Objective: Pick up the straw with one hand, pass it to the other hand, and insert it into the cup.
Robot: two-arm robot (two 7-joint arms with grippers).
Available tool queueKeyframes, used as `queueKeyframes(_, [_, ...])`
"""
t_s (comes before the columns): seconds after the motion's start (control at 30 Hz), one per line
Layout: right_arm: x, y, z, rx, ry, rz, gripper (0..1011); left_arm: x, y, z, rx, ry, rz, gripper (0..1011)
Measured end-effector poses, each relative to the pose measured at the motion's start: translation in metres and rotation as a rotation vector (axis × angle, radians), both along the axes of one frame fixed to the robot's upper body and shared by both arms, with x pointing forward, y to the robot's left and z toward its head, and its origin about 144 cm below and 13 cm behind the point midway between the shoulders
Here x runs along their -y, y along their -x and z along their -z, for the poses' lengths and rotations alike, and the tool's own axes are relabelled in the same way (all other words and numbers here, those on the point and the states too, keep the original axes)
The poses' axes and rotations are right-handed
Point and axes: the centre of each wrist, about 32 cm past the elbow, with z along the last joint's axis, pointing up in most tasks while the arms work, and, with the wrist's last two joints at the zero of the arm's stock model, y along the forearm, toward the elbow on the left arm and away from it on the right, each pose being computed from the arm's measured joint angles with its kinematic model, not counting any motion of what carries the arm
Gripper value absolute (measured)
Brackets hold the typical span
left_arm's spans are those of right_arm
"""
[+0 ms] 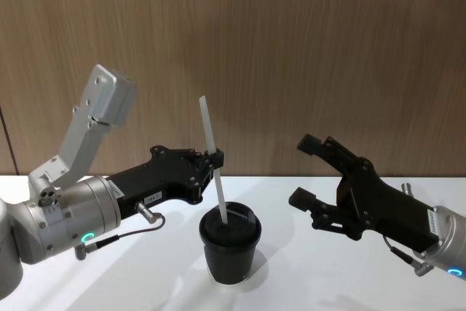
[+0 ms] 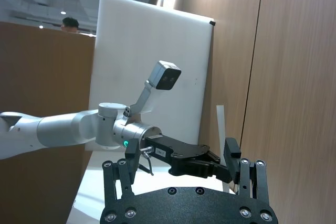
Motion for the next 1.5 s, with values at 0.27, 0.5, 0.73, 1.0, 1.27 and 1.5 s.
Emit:
queueKeyframes(0.27, [0.0, 0.0, 0.0, 0.0, 0.0, 0.0, 1001, -0.0004, 0.0012, -0.0018, 0.006, -0.002, 0.004, 12])
queueKeyframes(0.5, [0.0, 0.0, 0.0, 0.0, 0.0, 0.0, 1001, -0.0012, 0.0018, -0.003, 0.005, -0.011, 0.009, 13])
queueKeyframes(0.73, [0.0, 0.0, 0.0, 0.0, 0.0, 0.0, 1001, -0.0014, 0.0019, -0.0036, 0.001, -0.021, 0.015, 12])
queueKeyframes(1.0, [0.0, 0.0, 0.0, 0.0, 0.0, 0.0, 1001, -0.001, 0.0011, -0.0041, -0.005, -0.028, 0.022, 12])
queueKeyframes(1.27, [0.0, 0.0, 0.0, 0.0, 0.0, 0.0, 1001, -0.0001, -0.0004, -0.004, -0.01, -0.037, 0.03, 12])
queueKeyframes(1.5, [0.0, 0.0, 0.0, 0.0, 0.0, 0.0, 1001, 0.0008, -0.002, -0.0029, -0.019, -0.047, 0.035, 12])
